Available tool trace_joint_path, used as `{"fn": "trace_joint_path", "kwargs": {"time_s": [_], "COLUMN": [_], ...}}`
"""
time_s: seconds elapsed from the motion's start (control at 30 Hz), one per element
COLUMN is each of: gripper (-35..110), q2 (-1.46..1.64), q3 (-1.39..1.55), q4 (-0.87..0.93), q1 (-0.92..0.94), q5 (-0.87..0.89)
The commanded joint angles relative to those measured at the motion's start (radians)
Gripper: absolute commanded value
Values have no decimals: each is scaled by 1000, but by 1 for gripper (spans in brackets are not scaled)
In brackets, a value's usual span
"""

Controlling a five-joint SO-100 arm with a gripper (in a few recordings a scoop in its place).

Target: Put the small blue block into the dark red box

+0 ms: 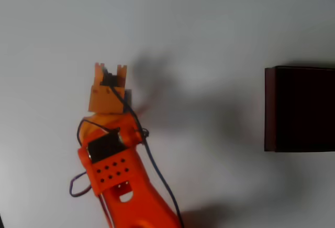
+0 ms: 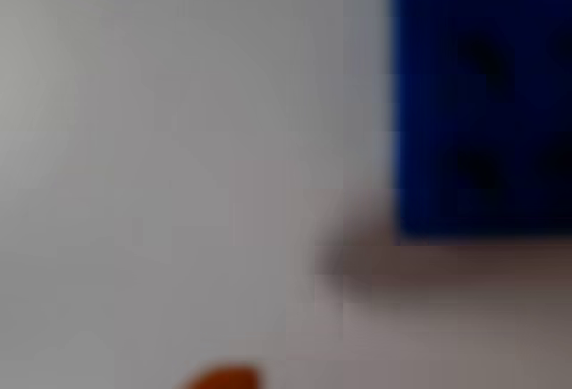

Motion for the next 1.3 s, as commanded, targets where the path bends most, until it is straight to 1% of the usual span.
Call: {"fn": "trace_joint_path", "kwargs": {"time_s": [0.0, 0.17, 0.6, 0.7, 0.8, 1.03, 1.1, 1.27], "gripper": [22, 22, 22, 15, 1, 1, 1, 1], "q2": [-2, -25, -147, -166, -167, -167, -164, -75], "q3": [-41, -48, -150, -153, -140, -141, -150, -186], "q4": [11, -20, -31, -35, -66, -72, -60, 91], "q1": [6, 18, 23, 25, 37, 37, 41, 101], "q5": [-11, -25, -54, -54, -94, -104, -130, -236]}}
